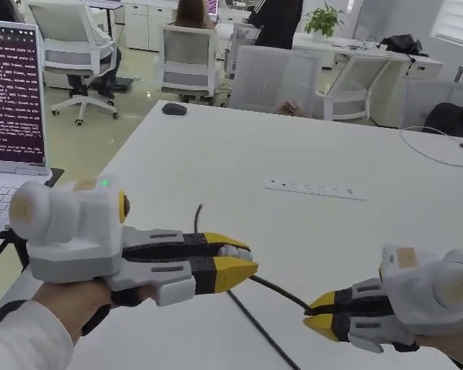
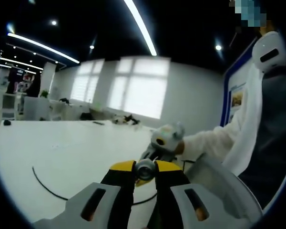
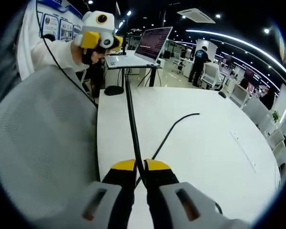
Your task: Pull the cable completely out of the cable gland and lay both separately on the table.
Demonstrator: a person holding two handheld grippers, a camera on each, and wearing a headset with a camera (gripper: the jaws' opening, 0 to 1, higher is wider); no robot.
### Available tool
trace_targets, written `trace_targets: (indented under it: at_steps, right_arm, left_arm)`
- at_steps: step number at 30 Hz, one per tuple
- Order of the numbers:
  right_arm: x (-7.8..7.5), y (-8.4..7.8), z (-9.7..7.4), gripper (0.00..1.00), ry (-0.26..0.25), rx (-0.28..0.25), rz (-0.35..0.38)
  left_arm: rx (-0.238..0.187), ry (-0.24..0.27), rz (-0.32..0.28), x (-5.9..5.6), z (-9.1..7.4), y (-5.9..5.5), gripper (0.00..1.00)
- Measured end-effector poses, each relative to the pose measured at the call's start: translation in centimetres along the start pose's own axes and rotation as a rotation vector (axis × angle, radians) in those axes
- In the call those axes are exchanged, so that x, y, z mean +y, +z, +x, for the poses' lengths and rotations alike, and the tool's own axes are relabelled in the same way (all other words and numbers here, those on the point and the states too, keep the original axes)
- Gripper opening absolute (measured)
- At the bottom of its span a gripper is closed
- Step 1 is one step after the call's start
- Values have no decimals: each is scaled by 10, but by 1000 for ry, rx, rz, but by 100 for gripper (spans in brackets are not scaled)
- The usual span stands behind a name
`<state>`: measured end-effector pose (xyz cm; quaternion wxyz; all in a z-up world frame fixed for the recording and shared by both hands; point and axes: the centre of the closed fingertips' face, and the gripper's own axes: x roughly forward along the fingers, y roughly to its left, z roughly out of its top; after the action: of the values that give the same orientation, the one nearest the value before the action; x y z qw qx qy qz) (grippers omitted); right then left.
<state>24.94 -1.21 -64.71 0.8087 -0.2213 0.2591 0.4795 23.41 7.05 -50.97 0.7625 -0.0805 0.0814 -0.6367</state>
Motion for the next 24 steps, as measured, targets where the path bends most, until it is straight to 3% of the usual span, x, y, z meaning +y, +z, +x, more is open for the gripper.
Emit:
trace_targets:
  at_steps: [15,24]
  right_arm:
    - [8,-14,43,7,52,68,23]
    - [31,-35,67,8,147,180,-28]
  left_arm:
    - [27,31,-25,9,0,-7,17]
    - [41,30,-25,9,0,-10,17]
